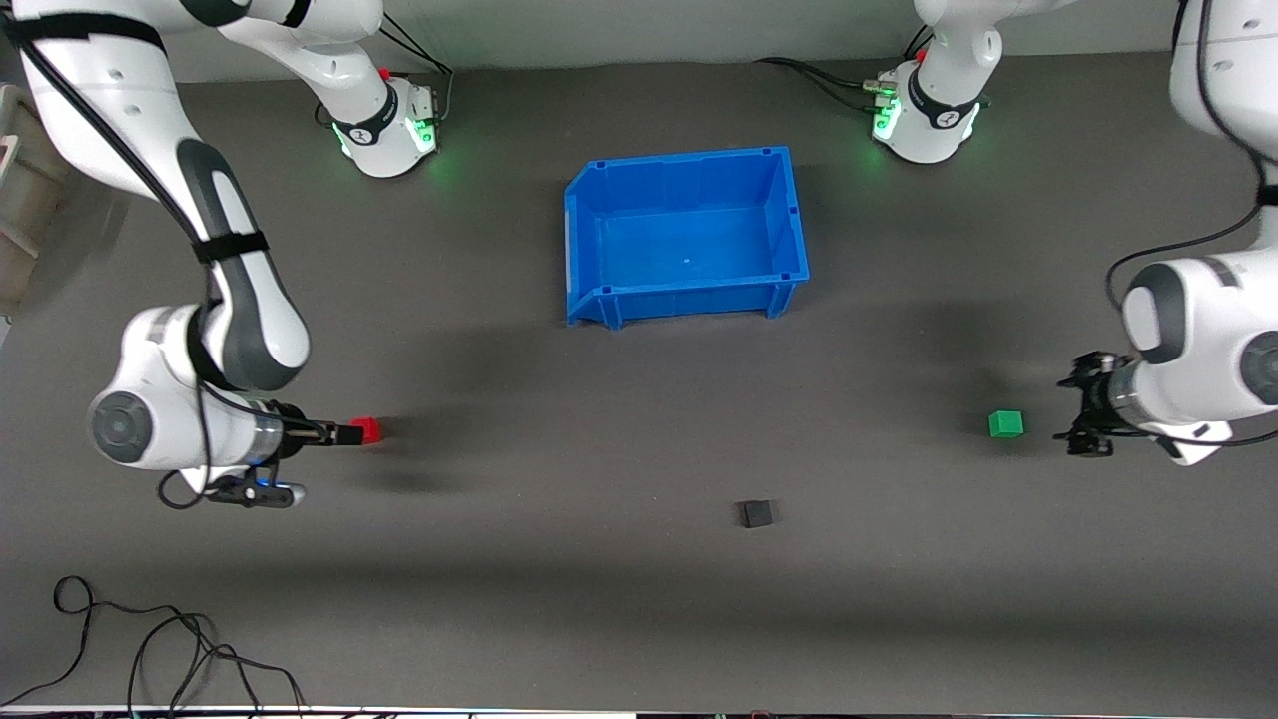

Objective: Attach green and red cubes to black cube
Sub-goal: 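Reach the right gripper to the red cube while the left gripper reaches the green cube, then close the right gripper on the red cube while the left gripper grasps green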

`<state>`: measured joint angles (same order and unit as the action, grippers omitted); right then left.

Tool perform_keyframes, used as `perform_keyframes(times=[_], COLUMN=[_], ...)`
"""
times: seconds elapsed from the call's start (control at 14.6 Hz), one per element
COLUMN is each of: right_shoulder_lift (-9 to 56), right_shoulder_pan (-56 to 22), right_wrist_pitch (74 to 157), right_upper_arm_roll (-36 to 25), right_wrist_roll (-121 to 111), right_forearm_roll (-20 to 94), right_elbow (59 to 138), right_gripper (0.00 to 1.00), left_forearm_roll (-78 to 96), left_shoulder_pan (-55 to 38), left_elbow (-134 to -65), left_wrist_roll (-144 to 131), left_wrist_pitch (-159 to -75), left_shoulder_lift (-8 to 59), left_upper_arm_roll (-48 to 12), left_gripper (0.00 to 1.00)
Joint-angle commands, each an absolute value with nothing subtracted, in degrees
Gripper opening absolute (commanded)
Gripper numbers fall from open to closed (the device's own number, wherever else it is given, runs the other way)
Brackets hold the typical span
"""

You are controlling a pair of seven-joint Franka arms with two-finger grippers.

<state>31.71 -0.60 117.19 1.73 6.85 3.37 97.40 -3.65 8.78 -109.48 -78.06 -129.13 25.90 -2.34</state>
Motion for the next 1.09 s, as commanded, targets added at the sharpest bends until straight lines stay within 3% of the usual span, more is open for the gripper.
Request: perform_keyframes(times=[0.0,0.62,0.75,0.82,0.89,0.96,1.03], right_shoulder_lift=[32.69,35.95,36.21,36.21,36.21,36.21,36.21], right_shoulder_pan=[-1.32,-1.41,-1.84,-1.93,-1.93,-1.93,-1.93], right_wrist_pitch=[121.89,133.31,134.12,134.21,134.12,134.21,134.12], right_upper_arm_roll=[1.32,1.41,1.32,1.32,1.32,1.32,1.32], right_wrist_roll=[5.80,5.80,5.80,5.80,5.80,5.80,5.71], right_forearm_roll=[3.52,3.52,3.52,3.52,3.52,3.52,3.52], right_elbow=[100.10,105.55,105.91,106.00,106.00,106.00,106.08], right_gripper=[1.00,1.00,1.00,1.00,0.99,0.90,0.77], left_forearm_roll=[-4.48,-5.62,-5.71,-5.71,-6.41,-7.55,-8.52], left_shoulder_pan=[6.94,7.21,6.59,6.42,6.50,6.59,6.59], left_elbow=[-112.84,-114.95,-115.14,-115.14,-115.14,-115.22,-115.14], left_wrist_roll=[-84.02,-84.02,-84.98,-85.08,-84.90,-84.47,-84.38], left_wrist_pitch=[-135.85,-143.44,-143.35,-143.35,-143.18,-142.83,-142.82], left_shoulder_lift=[26.54,30.15,30.06,30.15,30.15,30.15,30.15], left_upper_arm_roll=[-2.11,-1.85,-1.85,-1.85,-1.85,-1.85,-1.85], left_gripper=[0.85,0.81,0.74,0.63,0.40,0.12,0.00])
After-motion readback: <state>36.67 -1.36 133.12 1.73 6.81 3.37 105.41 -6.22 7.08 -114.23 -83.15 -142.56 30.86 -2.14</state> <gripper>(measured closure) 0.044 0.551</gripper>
